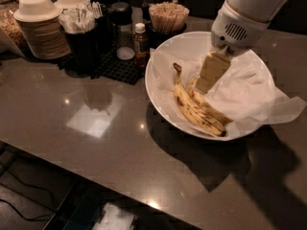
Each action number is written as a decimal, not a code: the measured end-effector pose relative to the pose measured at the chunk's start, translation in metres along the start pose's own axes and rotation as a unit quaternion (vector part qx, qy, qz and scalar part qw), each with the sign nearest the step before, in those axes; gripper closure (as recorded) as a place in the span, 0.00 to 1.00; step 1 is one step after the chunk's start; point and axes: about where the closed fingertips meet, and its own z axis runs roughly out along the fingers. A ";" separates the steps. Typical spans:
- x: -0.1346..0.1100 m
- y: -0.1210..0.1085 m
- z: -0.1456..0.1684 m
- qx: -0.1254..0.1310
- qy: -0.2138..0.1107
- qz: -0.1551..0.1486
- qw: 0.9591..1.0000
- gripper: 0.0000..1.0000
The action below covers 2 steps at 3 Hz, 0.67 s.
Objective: Pick banana from white bowl
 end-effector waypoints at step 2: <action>-0.038 0.015 0.022 -0.031 -0.033 -0.014 0.999 0.45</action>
Offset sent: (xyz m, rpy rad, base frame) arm 0.0021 0.0602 -0.0272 0.1272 0.0608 0.0306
